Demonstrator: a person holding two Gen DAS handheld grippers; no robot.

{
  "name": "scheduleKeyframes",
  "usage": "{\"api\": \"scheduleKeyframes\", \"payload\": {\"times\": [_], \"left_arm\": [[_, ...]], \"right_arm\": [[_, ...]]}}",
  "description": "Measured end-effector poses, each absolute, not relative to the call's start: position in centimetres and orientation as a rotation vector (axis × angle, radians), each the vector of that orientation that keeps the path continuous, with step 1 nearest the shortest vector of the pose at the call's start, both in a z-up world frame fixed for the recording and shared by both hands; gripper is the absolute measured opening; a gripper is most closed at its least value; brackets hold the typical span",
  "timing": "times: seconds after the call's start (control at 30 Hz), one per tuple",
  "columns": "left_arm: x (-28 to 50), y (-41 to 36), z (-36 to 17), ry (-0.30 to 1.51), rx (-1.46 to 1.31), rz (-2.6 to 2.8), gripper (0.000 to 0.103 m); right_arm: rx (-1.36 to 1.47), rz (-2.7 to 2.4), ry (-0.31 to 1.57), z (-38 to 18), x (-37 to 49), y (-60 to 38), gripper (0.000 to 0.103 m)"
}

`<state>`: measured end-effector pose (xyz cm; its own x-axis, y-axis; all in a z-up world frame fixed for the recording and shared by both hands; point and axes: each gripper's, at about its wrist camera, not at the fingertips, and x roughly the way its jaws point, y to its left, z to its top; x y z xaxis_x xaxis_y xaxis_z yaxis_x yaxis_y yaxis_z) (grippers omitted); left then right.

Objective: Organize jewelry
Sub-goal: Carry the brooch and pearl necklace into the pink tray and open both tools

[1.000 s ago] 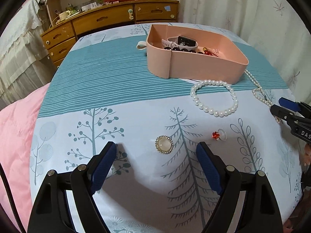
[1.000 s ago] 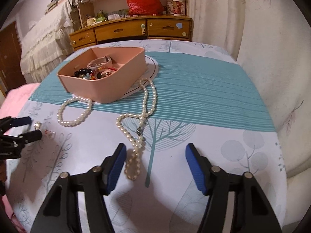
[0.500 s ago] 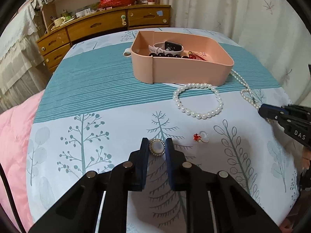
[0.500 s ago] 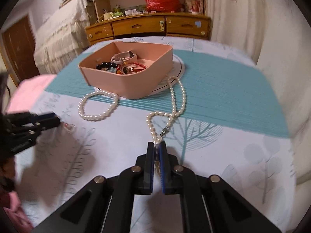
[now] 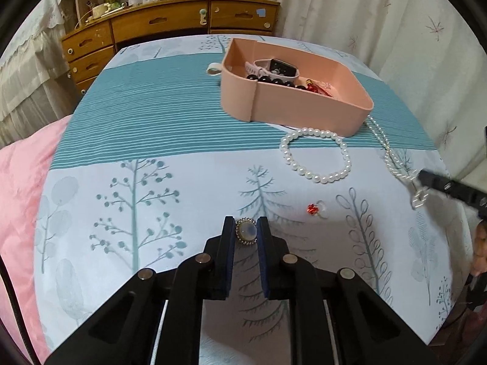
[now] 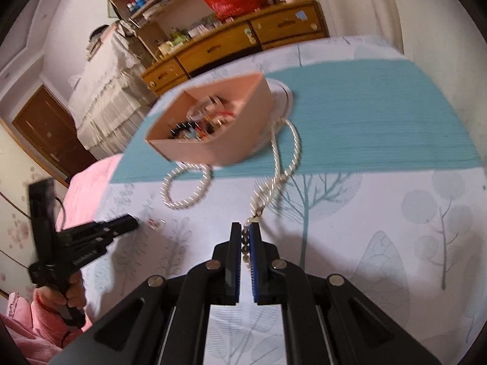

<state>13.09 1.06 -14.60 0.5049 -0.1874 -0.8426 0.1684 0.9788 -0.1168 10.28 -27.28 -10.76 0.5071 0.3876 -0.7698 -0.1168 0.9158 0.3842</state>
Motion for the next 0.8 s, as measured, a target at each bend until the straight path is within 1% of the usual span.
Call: {"api": "scheduleKeyframes", "payload": {"times": [0.13,0.4,0.67,0.8], "left_arm": [[12.8,1.8,-14.2,1.025,-0.031,-0.219,0.008],[11.7,3.0,-12.4,0.995,-0.050,-0.213,0.008],[11.6,4.1,-9.3,0.927,-0.050,-0.203,0.008],[12.0,4.1,-7.6,0.893,-0.048,-0.211,0.008]], "right_arm": [[0.282,0.321,0.942,-8.2,9.8,-27.0,0.005],[0.233,0.324,0.837,-2.9,9.7,-27.3,0.005],[0.173,0.356,0.737,2.3,11.0,-26.0,0.005],[0.181,0.356,0.726,3.7,12.2,-25.2,0.005]]}}
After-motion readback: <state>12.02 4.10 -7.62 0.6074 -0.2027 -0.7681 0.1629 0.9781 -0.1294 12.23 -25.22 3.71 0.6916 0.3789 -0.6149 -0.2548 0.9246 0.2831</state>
